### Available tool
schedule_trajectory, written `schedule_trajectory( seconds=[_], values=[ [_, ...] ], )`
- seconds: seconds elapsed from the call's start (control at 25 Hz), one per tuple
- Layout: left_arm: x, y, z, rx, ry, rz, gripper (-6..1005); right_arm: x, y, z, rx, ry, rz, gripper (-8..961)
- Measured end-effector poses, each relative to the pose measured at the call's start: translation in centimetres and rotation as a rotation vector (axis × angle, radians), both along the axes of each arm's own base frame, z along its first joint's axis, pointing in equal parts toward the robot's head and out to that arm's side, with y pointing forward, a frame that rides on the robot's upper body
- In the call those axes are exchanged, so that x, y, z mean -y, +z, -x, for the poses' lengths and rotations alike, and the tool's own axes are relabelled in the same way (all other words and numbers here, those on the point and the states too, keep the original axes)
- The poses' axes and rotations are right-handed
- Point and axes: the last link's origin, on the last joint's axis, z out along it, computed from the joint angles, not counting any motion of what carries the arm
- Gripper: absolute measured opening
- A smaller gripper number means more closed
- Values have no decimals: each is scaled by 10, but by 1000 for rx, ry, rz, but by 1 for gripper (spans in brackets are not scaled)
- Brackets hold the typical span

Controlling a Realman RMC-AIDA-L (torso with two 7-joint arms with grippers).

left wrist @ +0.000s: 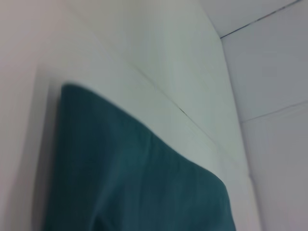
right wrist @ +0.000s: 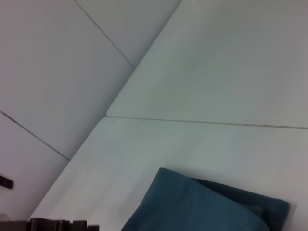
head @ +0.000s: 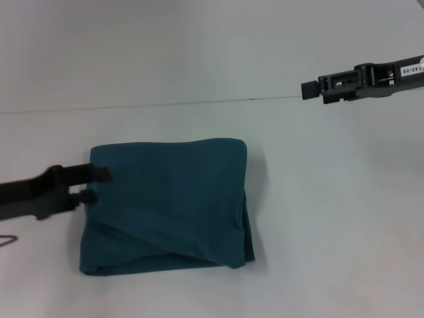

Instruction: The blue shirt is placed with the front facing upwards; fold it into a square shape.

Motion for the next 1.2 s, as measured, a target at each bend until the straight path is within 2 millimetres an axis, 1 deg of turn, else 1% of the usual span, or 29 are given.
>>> schedule_trajectory(
  seconds=[0.04,0.08,0.12,0.24,0.28,0.32,0.44,0.56,0.64,0.68,0.84,0.92,1.04,1.08,1.2],
  values=[
    [1,-5,1,24,14,9,560,0,0,0,0,2,2,884],
    [1,-14,6,46,48,13,593,1,-1,0,-1,4,5,884],
    [1,-14,6,46,48,13,626,1,-1,1,-1,5,7,884],
    [2,-23,13,43,88,5,723,1,-2,1,0,7,10,884],
    [3,-30,16,33,102,7,723,1,-2,2,1,8,12,884],
    [3,-30,16,33,102,7,723,1,-2,2,1,8,12,884],
    [5,-40,16,18,94,39,723,1,-5,3,13,13,24,884],
    [4,-42,15,-12,81,62,723,1,-10,5,33,23,46,883],
    [5,-35,11,6,49,53,723,2,-13,7,42,28,57,883],
    [6,-29,9,24,31,34,723,2,-13,7,44,30,59,883],
    [12,9,9,87,-20,-77,723,2,-20,16,64,54,102,883],
    [17,25,15,87,-13,-111,724,2,-35,23,118,61,177,883],
    [22,37,24,93,12,-148,724,-3,-60,31,225,40,247,883],
    [23,39,25,93,18,-155,724,-6,-67,33,256,26,243,883],
    [23,40,28,90,27,-161,724,-21,-83,40,284,-19,158,883]
  ],
)
